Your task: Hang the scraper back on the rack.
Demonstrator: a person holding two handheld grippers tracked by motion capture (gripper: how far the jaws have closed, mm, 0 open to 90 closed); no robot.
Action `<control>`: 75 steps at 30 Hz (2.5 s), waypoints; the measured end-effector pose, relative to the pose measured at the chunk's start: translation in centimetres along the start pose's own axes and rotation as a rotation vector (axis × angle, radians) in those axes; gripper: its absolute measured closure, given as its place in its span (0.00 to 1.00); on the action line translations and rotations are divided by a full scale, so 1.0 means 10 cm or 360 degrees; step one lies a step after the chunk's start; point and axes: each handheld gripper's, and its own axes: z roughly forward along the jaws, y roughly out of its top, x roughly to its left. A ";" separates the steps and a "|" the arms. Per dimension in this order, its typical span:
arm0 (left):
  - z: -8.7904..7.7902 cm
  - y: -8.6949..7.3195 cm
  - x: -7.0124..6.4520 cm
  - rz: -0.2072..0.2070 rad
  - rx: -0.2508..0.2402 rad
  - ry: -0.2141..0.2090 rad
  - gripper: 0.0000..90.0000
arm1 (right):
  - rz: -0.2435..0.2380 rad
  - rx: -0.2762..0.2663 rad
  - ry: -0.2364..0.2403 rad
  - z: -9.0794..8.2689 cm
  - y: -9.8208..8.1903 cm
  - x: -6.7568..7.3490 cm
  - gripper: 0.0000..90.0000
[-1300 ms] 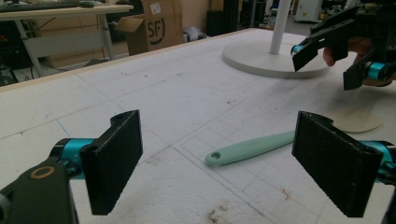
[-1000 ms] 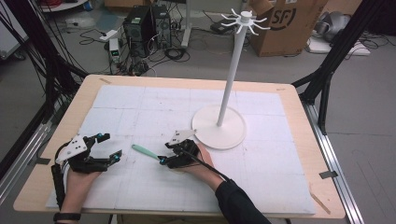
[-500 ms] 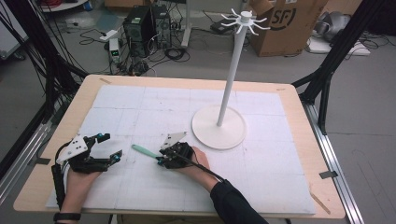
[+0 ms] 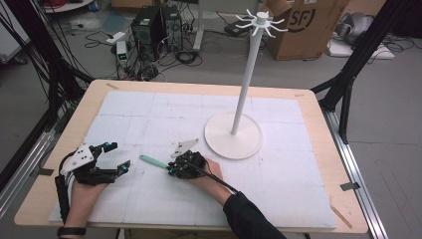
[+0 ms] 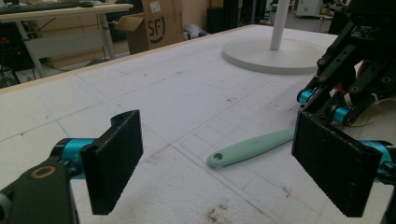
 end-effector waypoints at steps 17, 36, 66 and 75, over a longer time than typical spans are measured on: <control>0.00 0.00 0.00 0.0005 0.0004 -0.0005 0.19 | 0.0093 -0.0183 0.0062 -0.99 -0.03 -0.27 0.90; 0.00 0.00 0.01 -0.0007 -0.0003 0.0005 0.19 | 0.0114 -0.0416 -0.0138 -2.86 -0.21 -0.56 0.90; 0.00 0.00 0.01 -0.0010 0.0003 0.0013 0.19 | 0.0092 -0.0536 -0.0458 -4.54 0.32 -0.62 0.90; 0.00 0.00 0.01 -0.0010 0.0002 0.0015 0.19 | 0.0085 -0.0556 -0.0487 -4.59 0.45 -0.62 0.90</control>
